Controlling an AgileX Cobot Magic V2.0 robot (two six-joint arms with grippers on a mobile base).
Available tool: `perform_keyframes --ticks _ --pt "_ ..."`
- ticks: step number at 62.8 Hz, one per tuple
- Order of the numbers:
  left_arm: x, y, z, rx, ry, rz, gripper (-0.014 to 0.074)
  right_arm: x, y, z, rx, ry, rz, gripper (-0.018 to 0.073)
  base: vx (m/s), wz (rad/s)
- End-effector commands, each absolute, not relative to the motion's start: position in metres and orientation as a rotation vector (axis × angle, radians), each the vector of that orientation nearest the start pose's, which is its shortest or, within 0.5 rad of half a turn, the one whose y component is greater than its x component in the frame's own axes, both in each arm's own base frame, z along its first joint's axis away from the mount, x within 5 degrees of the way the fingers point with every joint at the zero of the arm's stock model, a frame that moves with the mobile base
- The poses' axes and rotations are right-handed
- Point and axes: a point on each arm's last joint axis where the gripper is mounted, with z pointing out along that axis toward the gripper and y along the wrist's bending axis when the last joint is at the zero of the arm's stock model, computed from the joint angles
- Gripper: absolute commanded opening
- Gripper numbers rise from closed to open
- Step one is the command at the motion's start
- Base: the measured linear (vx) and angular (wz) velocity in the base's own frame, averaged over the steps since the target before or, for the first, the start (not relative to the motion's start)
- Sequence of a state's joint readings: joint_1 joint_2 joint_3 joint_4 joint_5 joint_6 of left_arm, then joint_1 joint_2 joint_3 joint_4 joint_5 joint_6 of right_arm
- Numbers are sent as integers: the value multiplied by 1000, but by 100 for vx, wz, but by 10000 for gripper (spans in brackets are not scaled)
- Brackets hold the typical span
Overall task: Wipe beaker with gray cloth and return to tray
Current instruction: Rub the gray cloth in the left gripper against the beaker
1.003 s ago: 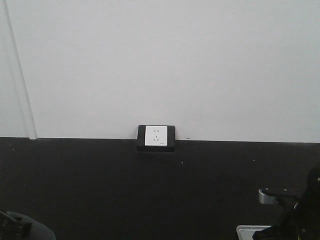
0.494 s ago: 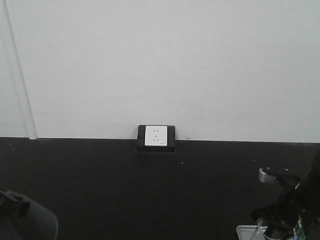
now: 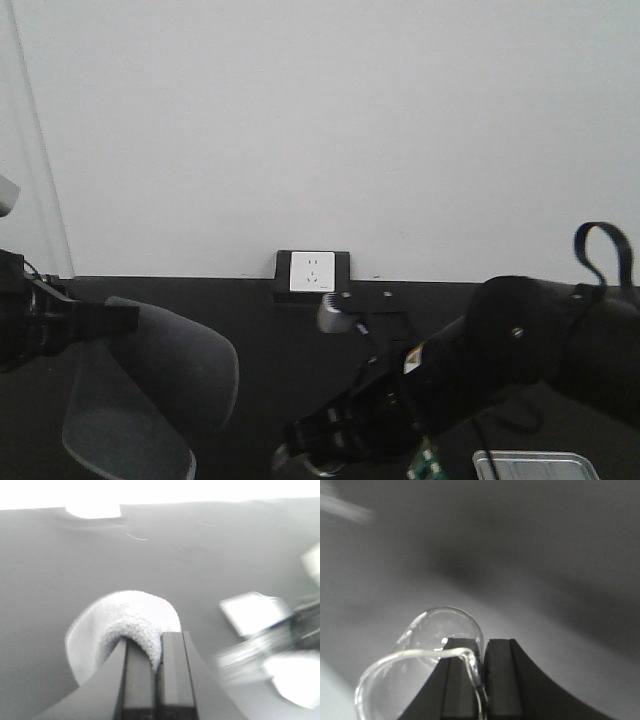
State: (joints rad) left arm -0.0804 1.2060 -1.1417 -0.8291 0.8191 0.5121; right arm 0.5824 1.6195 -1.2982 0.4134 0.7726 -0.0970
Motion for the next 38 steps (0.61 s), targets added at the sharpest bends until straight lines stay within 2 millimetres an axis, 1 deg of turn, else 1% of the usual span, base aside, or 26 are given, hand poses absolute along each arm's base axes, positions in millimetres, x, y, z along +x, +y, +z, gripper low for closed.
perform_keyframes --ticks 1,5,10,17,23,28,33,38 --pt "235 -78 398 327 2120 -860 0 265 239 324 -575 2374 769 -11 0 0" --pt "229 -80 394 387 2176 -899 0 260 248 324 -551 2366 799 -11 0 0" --pt "220 -83 390 467 2241 -957 0 264 247 326 -467 2353 825 -11 0 0" --pt "207 -86 386 583 2326 -1040 0 273 243 336 -349 2265 847 -11 0 0" --pt "204 -86 389 585 2315 -1035 0 279 241 341 -292 2204 858 -11 0 0" --pt "204 -85 391 567 2292 -1016 0 279 241 342 -269 2210 885 -11 0 0" --pt "212 -84 394 491 2237 -982 0 273 246 340 -273 2245 924 -11 0 0" --pt "225 -81 400 360 2140 -934 0 264 254 337 -335 2281 950 -11 0 0"
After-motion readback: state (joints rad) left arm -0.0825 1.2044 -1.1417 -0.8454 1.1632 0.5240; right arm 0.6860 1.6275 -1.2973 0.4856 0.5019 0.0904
